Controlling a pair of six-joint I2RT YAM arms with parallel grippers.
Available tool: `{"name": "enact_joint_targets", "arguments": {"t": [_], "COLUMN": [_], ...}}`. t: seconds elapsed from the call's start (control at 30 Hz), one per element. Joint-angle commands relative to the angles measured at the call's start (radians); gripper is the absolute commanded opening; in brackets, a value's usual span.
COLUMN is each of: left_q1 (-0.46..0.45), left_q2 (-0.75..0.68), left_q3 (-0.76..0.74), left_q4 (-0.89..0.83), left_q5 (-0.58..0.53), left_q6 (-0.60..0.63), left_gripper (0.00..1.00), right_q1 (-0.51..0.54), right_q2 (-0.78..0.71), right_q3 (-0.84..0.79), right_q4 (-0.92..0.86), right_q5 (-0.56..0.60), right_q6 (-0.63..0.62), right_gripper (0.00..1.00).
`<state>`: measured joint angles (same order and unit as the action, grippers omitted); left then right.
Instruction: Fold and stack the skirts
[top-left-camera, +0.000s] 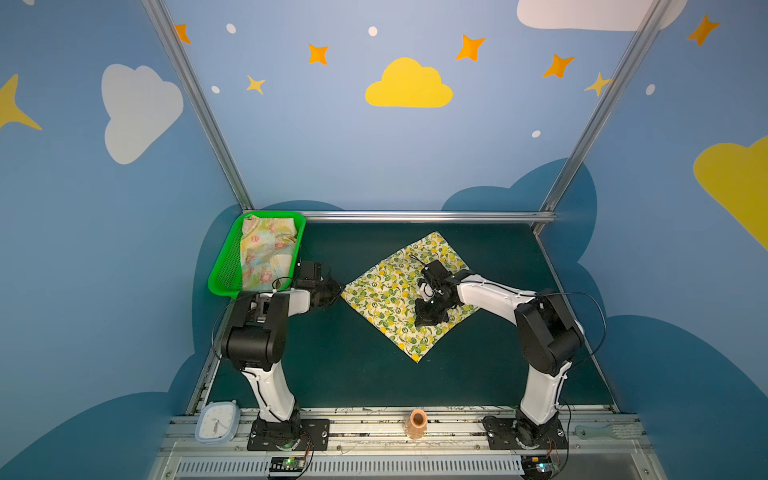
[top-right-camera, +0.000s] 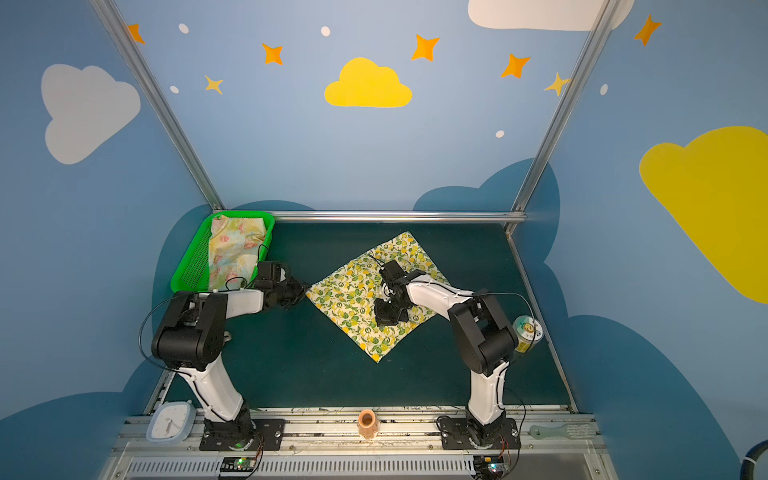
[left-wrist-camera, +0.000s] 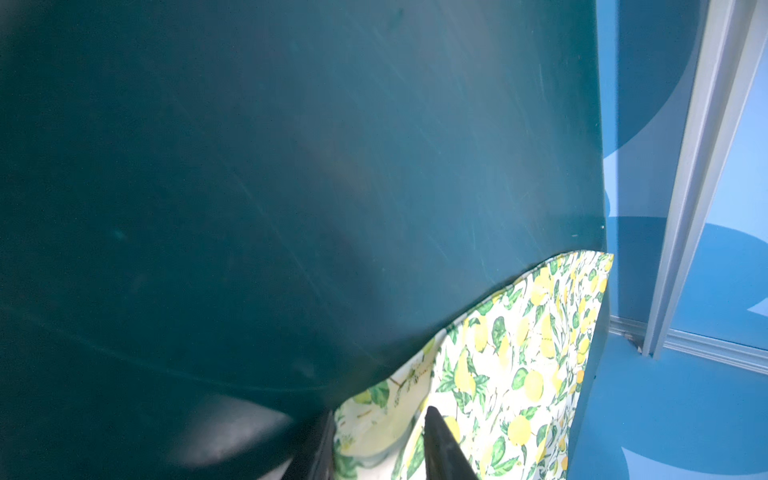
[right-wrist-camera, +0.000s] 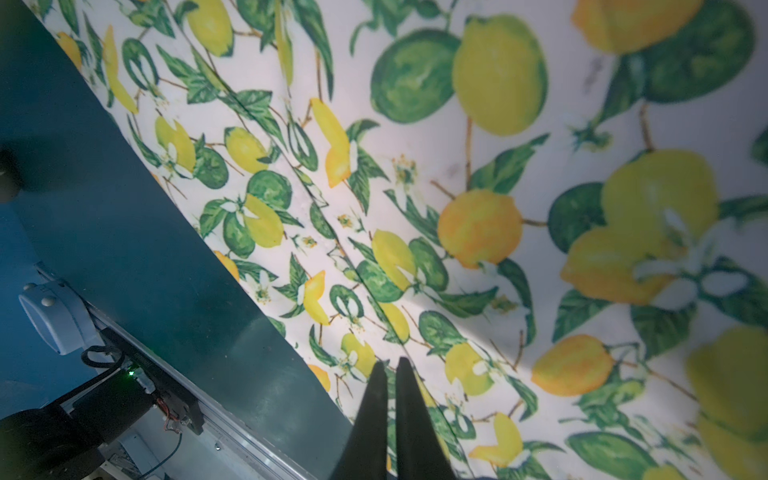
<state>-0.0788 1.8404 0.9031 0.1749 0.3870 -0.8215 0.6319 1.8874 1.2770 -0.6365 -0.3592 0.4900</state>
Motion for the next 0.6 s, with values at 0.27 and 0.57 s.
{"name": "enact_joint_targets", "arguments": {"t": [0.27, 0.57], "left_q1": [-0.036, -0.035], "left_q2": [0.027, 0.007], "left_q3": [-0.017, -0.013], "left_q4": [-0.058, -0.075], "left_q5": [-0.027, -0.04], "left_q6": [0.011, 0.032], "left_gripper": [0.24, 0.04], "right_q1": [-0.003, 0.072], "right_q2": [-0.007, -0.061], "right_q3": [-0.026, -0.026], "right_q4": [-0.005, -0.078], "right_q5": [0.004, 0.117], "right_q6": [-0.005, -0.064], "right_gripper": [0.1, 0.18]}}
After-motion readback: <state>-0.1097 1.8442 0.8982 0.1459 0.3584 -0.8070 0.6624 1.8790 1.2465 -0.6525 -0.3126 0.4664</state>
